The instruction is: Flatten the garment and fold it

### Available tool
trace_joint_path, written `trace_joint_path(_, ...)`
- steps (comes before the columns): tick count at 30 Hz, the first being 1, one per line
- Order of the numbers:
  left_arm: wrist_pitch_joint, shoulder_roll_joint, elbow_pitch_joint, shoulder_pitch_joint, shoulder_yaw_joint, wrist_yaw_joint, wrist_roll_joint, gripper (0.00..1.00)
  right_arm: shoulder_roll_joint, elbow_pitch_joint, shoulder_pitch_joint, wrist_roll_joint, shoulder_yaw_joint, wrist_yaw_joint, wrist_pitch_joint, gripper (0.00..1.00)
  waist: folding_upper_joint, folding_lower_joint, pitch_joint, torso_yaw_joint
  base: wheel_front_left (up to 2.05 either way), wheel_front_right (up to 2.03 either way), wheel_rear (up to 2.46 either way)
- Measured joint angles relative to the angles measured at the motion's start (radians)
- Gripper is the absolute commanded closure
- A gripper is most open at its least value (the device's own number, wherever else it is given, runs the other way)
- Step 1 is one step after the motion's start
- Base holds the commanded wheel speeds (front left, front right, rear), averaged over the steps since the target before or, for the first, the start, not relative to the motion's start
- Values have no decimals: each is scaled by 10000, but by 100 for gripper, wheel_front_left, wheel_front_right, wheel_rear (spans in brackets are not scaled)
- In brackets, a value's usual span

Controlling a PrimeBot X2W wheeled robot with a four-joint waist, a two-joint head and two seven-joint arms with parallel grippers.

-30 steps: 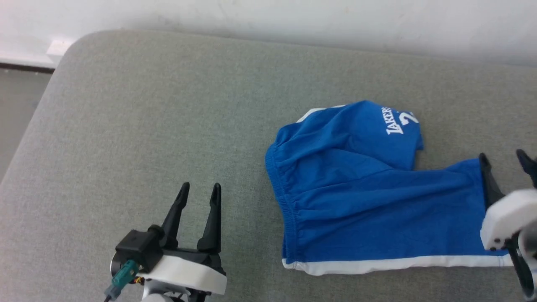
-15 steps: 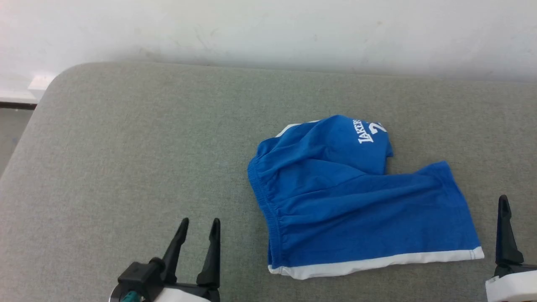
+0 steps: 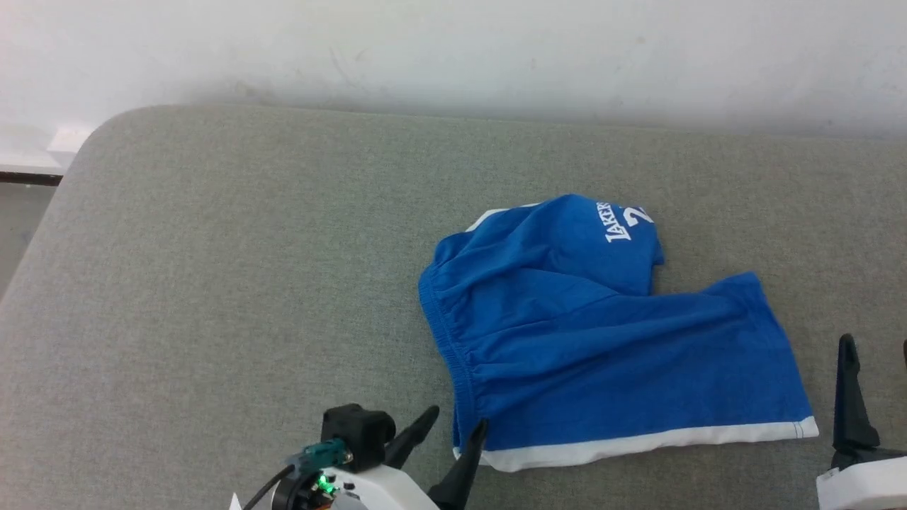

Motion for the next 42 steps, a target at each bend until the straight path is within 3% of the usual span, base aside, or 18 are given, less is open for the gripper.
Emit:
trace_joint_path(13, 867, -105, 1870, -789, -148, 449, 127, 0, 2, 201, -311, -19, 157, 0, -54, 0, 0, 1, 467, -253, 0, 0, 0)
trace_joint_path(26, 1927, -435, 3193, -1697, -65, 485, -1254, 0, 4, 274, -470, -17, 146, 0, -46, 0, -3, 0, 759, -518, 0, 0, 0)
trace_joint_path(27, 1919, -433, 3281, -1775, -90, 470, -1252, 59, 2, 290, -486, -15, 148, 0, -46, 0, -2, -1, 784, -532, 0, 0, 0)
trace_joint_path(28, 1912, -430, 3373, -1845, -96, 445, -1243, 100, 4, 305, -511, -12, 151, 0, -46, 0, -3, 0, 807, -546, 0, 0, 0)
trace_joint_path(36, 1104, -512, 3599, -1942, 58, 420, -1467, 100, 4, 437, -602, -2, 136, 0, -71, 0, -2, 1, 820, -584, 0, 0, 0)
trace_joint_path(42, 669, -445, 2767, -1355, 612, 535, -1833, 100, 2, 301, -609, -159, 251, 0, 138, 0, -3, 2, 667, -522, 0, 0, 0)
